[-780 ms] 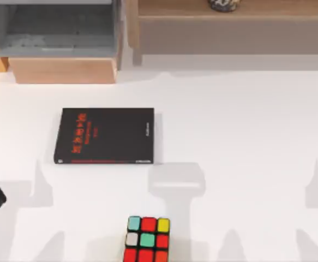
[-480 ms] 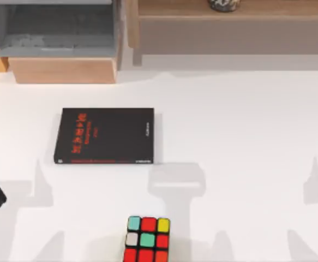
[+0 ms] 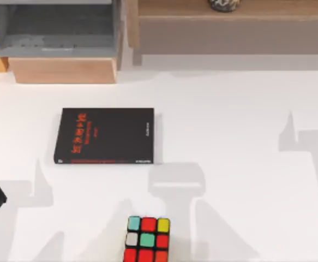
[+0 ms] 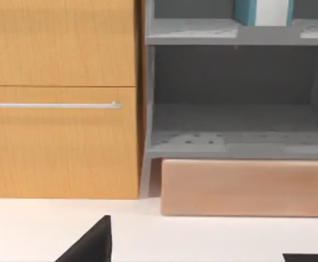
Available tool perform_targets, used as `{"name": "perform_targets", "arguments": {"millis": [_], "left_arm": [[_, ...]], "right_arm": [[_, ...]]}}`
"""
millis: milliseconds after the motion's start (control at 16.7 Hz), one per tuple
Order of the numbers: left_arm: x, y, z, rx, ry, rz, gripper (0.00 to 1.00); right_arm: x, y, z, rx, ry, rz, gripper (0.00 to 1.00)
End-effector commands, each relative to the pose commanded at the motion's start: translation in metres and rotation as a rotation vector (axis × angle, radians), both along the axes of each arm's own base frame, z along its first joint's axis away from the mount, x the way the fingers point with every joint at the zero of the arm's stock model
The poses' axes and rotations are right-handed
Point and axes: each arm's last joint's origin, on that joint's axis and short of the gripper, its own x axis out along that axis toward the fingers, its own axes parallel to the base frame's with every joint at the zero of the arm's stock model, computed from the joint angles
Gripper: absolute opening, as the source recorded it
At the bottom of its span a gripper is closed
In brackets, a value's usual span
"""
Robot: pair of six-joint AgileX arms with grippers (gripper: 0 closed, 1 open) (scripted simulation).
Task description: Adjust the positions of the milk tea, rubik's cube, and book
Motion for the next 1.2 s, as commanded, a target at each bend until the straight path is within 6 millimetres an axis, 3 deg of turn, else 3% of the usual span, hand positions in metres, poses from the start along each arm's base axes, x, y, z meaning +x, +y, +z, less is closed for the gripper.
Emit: {"name": "perform_targets", "arguments": {"millis": [180,300,480,660,900,1200], "left_arm": [[0.0,0.0,0.0,0.0,0.0,0.0,1.0],[0.0,0.0,0.0,0.0,0.0,0.0,1.0],[0.0,0.0,0.0,0.0,0.0,0.0,1.0],[0.0,0.0,0.0,0.0,0.0,0.0,1.0],[0.0,0.0,0.0,0.0,0.0,0.0,1.0],[0.0,0.0,0.0,0.0,0.0,0.0,1.0]], "right_arm": [[0.054,0.027,0.024,0.0,0.005,-0.002,1.0],[0.094,0.052,0.028,-0.002,0.013,-0.003,1.0],[0.151,0.097,0.014,-0.006,0.029,-0.003,1.0],[0.192,0.14,-0.016,-0.011,0.044,-0.003,1.0],[0.22,0.179,-0.05,-0.012,0.05,-0.003,1.0],[0.225,0.188,-0.058,-0.01,0.049,-0.003,1.0]]}}
